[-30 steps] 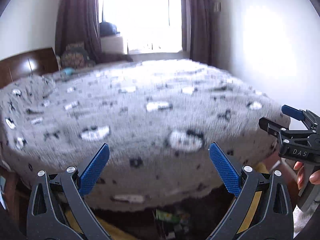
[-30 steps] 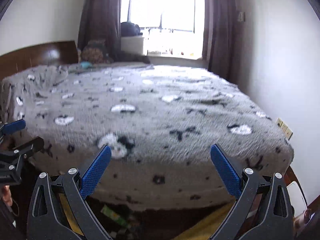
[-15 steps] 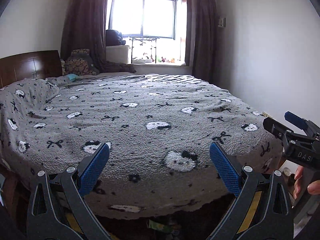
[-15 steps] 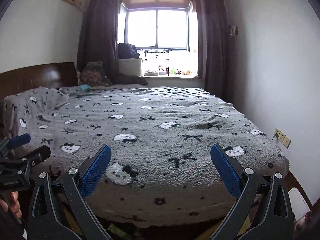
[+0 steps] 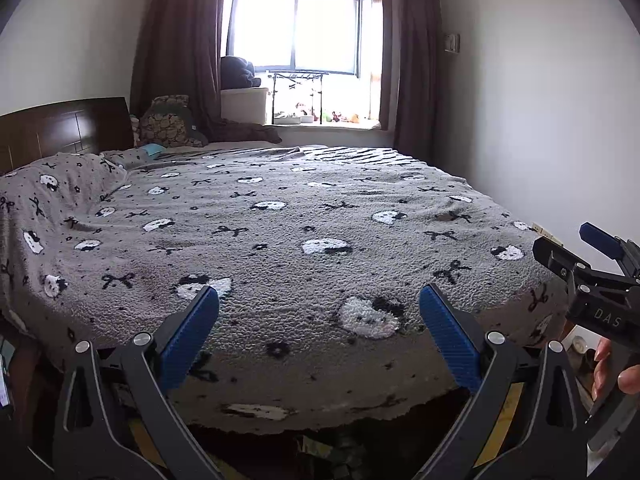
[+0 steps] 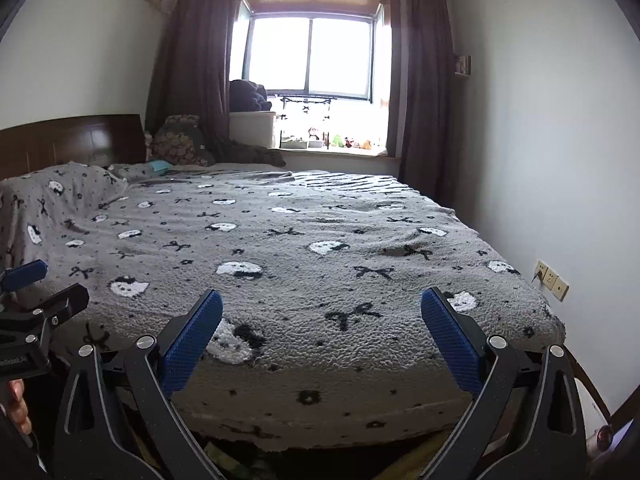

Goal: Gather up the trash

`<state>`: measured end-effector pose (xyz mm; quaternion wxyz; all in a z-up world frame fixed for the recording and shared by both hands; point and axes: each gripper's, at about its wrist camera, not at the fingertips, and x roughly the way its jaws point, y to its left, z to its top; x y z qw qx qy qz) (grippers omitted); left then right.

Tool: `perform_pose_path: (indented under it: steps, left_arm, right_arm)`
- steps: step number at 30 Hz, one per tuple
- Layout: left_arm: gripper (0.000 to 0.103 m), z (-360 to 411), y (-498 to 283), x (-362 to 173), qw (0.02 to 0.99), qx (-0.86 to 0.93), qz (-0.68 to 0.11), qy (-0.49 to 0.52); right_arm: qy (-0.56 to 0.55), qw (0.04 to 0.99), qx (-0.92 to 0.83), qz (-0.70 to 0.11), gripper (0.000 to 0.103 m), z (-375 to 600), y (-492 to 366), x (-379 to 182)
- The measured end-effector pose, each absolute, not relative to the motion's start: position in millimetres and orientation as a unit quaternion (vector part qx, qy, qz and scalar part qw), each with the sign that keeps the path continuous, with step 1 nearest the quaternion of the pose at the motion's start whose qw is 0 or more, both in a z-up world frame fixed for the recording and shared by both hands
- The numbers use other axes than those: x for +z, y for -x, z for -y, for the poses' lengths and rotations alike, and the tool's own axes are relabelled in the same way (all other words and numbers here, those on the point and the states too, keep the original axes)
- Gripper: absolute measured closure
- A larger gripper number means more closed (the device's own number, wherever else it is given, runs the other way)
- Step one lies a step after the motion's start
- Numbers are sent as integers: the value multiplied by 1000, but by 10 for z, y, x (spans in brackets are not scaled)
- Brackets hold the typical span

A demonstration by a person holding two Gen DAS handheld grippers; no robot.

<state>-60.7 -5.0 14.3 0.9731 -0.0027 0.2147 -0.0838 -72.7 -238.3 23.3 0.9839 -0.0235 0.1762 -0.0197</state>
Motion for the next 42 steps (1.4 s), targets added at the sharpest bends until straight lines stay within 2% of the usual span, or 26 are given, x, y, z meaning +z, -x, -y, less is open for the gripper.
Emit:
perform_pose_path:
  steps: [42]
  left_arm:
    - [8, 57, 605, 154, 974, -86, -212, -3]
  right_arm:
    - [25, 985, -18, -167, 4, 2343, 737, 257]
